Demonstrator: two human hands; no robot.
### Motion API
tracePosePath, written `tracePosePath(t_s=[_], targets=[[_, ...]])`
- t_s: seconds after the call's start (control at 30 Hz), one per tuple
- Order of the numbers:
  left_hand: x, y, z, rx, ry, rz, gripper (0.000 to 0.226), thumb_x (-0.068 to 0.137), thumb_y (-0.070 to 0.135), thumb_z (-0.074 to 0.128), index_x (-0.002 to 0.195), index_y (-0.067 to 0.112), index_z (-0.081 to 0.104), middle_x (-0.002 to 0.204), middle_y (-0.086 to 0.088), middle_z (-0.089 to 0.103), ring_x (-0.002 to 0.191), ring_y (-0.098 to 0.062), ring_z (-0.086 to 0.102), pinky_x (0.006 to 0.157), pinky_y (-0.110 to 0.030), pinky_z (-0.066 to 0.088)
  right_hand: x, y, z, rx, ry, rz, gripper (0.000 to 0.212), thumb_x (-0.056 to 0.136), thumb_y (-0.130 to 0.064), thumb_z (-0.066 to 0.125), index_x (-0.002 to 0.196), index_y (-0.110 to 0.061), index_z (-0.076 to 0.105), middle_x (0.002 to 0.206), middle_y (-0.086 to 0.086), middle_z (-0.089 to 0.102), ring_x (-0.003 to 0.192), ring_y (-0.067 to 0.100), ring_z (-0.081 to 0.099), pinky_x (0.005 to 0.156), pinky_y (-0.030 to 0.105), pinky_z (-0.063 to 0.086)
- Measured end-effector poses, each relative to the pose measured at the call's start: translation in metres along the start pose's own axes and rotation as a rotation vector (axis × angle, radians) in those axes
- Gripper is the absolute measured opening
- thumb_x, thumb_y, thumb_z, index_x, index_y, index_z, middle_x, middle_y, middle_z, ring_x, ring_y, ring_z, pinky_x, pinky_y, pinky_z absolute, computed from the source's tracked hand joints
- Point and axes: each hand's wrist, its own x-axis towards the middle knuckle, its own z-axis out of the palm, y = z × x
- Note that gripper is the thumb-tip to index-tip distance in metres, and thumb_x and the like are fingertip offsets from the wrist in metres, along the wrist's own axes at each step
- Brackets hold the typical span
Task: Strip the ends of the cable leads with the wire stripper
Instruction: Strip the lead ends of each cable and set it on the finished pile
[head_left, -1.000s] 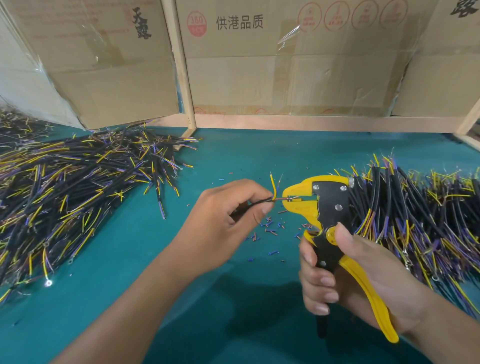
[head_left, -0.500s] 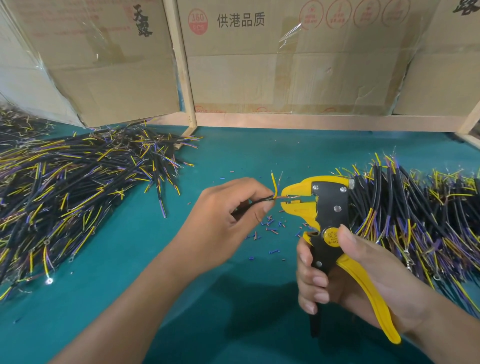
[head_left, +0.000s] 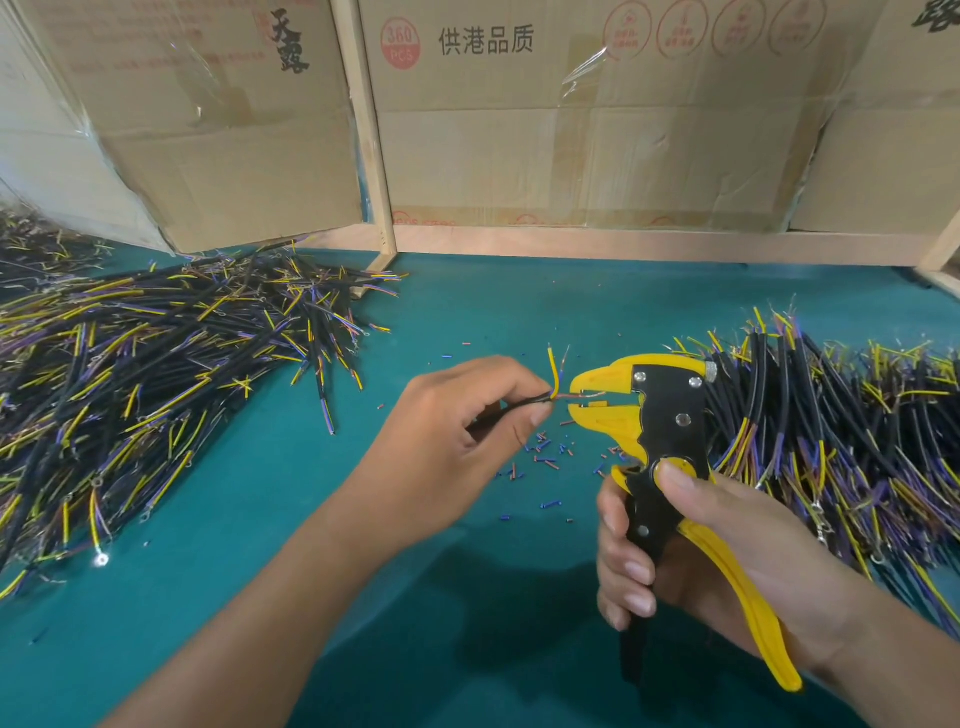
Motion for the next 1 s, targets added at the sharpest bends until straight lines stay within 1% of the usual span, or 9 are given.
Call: tracePosePath(t_s=[0.07, 0.17, 0.37, 0.53, 0.7, 0.77, 0.83, 0.9, 1.0], targets=[[0.000, 0.000, 0.000, 0.004, 0.001, 0.000, 0.010, 0.095, 0.008, 0.064, 0.086, 0.009, 0.062, 0.075, 0.006, 0.052, 0.066, -0.007, 0.042, 0.060, -0.016, 0.034, 0.001, 0.002, -0.002, 0.021, -0.003, -0.049, 0.045, 0.087, -0.053, 0.070, 0.093, -0.009, 0.066, 0.081, 0.015, 0.061, 0.070, 0.027, 0.061, 0.071, 0.043, 0.053], [0.000, 0.001, 0.001, -0.005, -0.003, -0.002, 0.010, 0.095, 0.008, 0.064, 0.086, 0.010, 0.063, 0.075, 0.007, 0.052, 0.066, -0.008, 0.043, 0.059, -0.016, 0.034, 0.001, -0.001, 0.003, 0.165, -0.108, -0.052, 0.047, 0.087, -0.049, 0.074, 0.088, -0.003, 0.062, 0.067, 0.012, 0.046, 0.056, 0.024, 0.049, 0.062, 0.043, 0.048], [0.000, 0.000, 0.002, 0.001, -0.007, 0.009, 0.009, 0.095, 0.007, 0.065, 0.086, 0.006, 0.063, 0.074, 0.009, 0.051, 0.067, -0.005, 0.043, 0.061, -0.015, 0.034, 0.002, -0.002, 0.005, 0.172, -0.096, -0.052, 0.048, 0.084, -0.049, 0.077, 0.085, -0.003, 0.061, 0.065, 0.011, 0.043, 0.054, 0.024, 0.047, 0.060, 0.041, 0.047], [0.000, 0.001, 0.001, -0.016, -0.011, 0.001, 0.009, 0.095, 0.008, 0.065, 0.086, 0.008, 0.063, 0.073, 0.009, 0.049, 0.066, -0.007, 0.042, 0.059, -0.014, 0.033, 0.002, -0.002, 0.005, 0.179, -0.100, -0.043, 0.048, 0.083, -0.049, 0.077, 0.084, -0.004, 0.061, 0.064, 0.010, 0.043, 0.053, 0.023, 0.046, 0.059, 0.040, 0.047], [0.000, 0.001, 0.001, -0.028, -0.028, -0.003, 0.009, 0.096, 0.010, 0.062, 0.087, 0.009, 0.062, 0.073, 0.013, 0.048, 0.067, -0.005, 0.041, 0.060, -0.013, 0.032, 0.001, -0.001, 0.005, 0.204, -0.113, -0.029, 0.047, 0.086, -0.049, 0.075, 0.081, -0.005, 0.057, 0.062, 0.008, 0.039, 0.051, 0.020, 0.041, 0.055, 0.036, 0.043], [0.000, 0.002, 0.003, -0.053, -0.044, -0.026, 0.012, 0.098, 0.015, 0.059, 0.087, 0.010, 0.061, 0.072, 0.011, 0.047, 0.067, -0.005, 0.041, 0.060, -0.012, 0.031, 0.000, -0.001, 0.006, 0.219, -0.115, -0.026, 0.047, 0.085, -0.049, 0.076, 0.079, -0.006, 0.056, 0.061, 0.006, 0.038, 0.049, 0.018, 0.039, 0.052, 0.033, 0.041], [0.000, 0.002, 0.004, -0.053, -0.043, -0.025, 0.016, 0.099, 0.019, 0.056, 0.088, 0.011, 0.063, 0.071, 0.012, 0.048, 0.066, -0.004, 0.041, 0.060, -0.011, 0.031, 0.000, -0.002, 0.007, 0.224, -0.075, -0.017, 0.051, 0.079, -0.052, 0.080, 0.074, -0.009, 0.055, 0.056, 0.002, 0.036, 0.043, 0.013, 0.035, 0.046, 0.026, 0.038], [0.001, 0.002, 0.004, -0.029, -0.036, 0.000, 0.015, 0.099, 0.017, 0.056, 0.089, 0.010, 0.065, 0.072, 0.016, 0.047, 0.066, -0.001, 0.041, 0.062, -0.010, 0.030, -0.001, -0.003, 0.009, 0.207, -0.015, -0.007, 0.055, 0.072, -0.056, 0.084, 0.069, -0.011, 0.053, 0.052, -0.001, 0.033, 0.038, 0.010, 0.030, 0.041, 0.021, 0.034], [0.000, 0.001, 0.002, -0.002, -0.020, 0.030, 0.013, 0.099, 0.013, 0.057, 0.090, 0.011, 0.065, 0.074, 0.014, 0.048, 0.067, -0.001, 0.042, 0.063, -0.011, 0.030, -0.002, -0.004, 0.012, 0.192, 0.006, -0.010, 0.056, 0.070, -0.057, 0.084, 0.068, -0.012, 0.052, 0.050, -0.001, 0.032, 0.036, 0.009, 0.029, 0.040, 0.019, 0.032]])
